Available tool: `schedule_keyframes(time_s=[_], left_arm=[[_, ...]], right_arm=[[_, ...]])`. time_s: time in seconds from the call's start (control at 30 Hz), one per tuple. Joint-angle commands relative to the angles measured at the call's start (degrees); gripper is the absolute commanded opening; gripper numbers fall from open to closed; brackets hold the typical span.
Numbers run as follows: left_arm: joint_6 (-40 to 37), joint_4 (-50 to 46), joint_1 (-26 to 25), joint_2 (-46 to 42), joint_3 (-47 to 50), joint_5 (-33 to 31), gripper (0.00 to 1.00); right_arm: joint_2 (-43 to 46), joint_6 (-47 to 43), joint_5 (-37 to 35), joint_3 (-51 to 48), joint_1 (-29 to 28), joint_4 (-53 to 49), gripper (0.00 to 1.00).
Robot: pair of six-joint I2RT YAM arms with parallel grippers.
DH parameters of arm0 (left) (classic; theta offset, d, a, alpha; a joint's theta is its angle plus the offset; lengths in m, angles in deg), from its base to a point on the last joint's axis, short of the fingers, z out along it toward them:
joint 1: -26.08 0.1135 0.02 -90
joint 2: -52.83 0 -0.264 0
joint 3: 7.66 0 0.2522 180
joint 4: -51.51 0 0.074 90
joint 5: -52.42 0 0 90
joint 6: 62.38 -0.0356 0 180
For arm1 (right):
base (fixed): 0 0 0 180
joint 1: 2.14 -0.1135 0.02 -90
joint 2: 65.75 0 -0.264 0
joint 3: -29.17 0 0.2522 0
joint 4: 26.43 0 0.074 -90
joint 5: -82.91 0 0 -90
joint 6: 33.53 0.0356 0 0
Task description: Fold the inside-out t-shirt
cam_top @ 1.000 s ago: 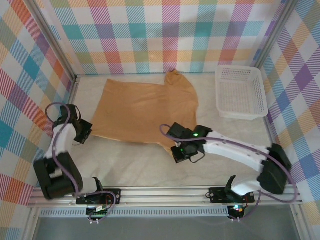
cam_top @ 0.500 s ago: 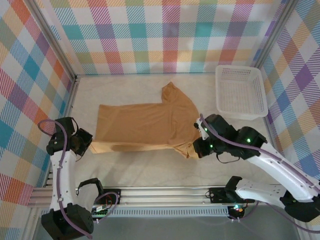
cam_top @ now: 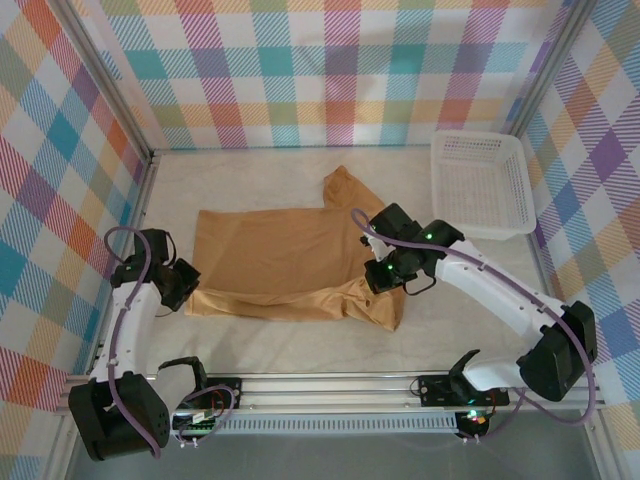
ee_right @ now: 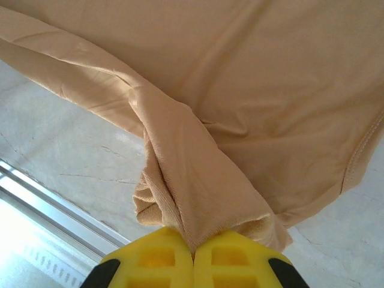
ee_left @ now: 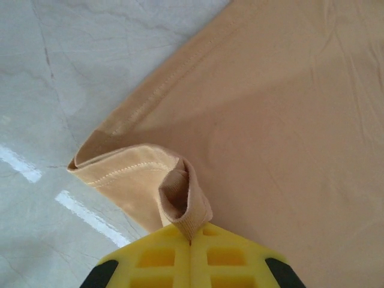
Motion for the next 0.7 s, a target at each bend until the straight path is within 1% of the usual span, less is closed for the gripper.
schedule_keyframes(time_s=[0.0,0.1,0.27,0.53,0.67], left_arm=[[-1.18,-1.6,-0.48,-1.78,-2.72,-3.45,0.0],[-0.86,-0.83,-0.46,-1.14,-3.33,-3.02,0.0],[-0.29,3.54,-0.63,4.89,-2.29,-1.1,0.0],[0.75,8.95,-2.16,14.3,-2.89,-2.74,0.0],[0.16,9.02,-2.57,19.28,-4.86,-4.36,0.0]], right_arm=[[2.27,-2.25,1.04,0.8,1.47,0.08,0.0],[2.6,-2.44,1.25,1.05,2.48,-0.26,0.0],[-0.01,-2.17,-0.27,0.17,4.46,2.23,0.0],[-10.53,-4.74,-0.57,3.6,7.01,6.45,0.0],[-15.41,-4.81,-1.04,5.98,8.58,7.02,0.01]])
